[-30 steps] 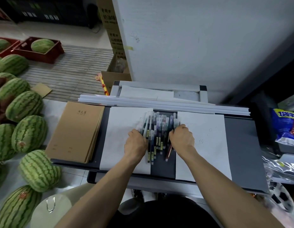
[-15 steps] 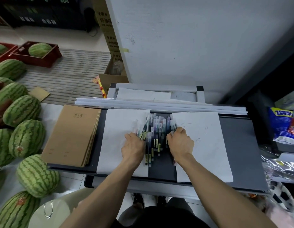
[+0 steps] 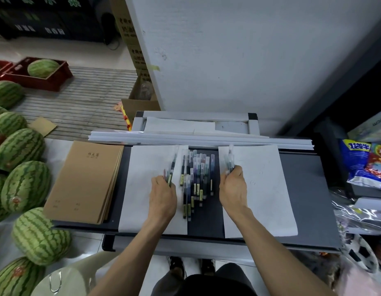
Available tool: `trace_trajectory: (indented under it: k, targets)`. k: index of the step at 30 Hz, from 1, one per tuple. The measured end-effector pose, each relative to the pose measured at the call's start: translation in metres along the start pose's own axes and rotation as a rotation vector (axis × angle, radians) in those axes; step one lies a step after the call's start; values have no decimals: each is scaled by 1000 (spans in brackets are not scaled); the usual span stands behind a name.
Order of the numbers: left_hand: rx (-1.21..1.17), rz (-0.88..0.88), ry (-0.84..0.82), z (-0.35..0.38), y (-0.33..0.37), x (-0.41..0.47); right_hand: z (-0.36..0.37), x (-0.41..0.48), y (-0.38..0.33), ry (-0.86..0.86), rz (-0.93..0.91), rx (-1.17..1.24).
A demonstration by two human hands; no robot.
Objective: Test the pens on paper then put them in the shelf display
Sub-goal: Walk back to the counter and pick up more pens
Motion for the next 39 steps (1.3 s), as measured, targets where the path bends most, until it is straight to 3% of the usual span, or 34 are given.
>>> trace_trajectory:
  k: [5, 11, 16, 21, 29, 35, 39]
  targets:
    - [-343, 37, 18, -2, 2, 1, -7, 0, 14, 37, 154, 478]
    - [-539, 92, 17, 1, 4, 10, -16, -8, -4, 134, 148, 720]
    - [-535, 193, 7, 1, 6, 9, -12, -15, -70, -131, 148, 1097]
    - [-470, 235, -62, 4, 2, 9, -2, -13, -122, -339, 62, 1117]
    - [-531, 292, -18, -15, -4, 16, 12, -20, -146, -240, -31, 1008]
    - [-606, 207, 197, -28, -26, 27, 31, -47, -169, -228, -195, 1059]
    - [-691, 157, 480, -46, -35, 27, 35, -51, -166, -38, -209, 1073]
Point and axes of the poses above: each hand's wrist, its own x-axis towards the middle knuckle, its own z-axis out of the palm, y = z × x, the point moved 7 cm from there along x, towards the middle knuckle, and after that the axes turned 2 degrees about x, right-handed, at the moved point
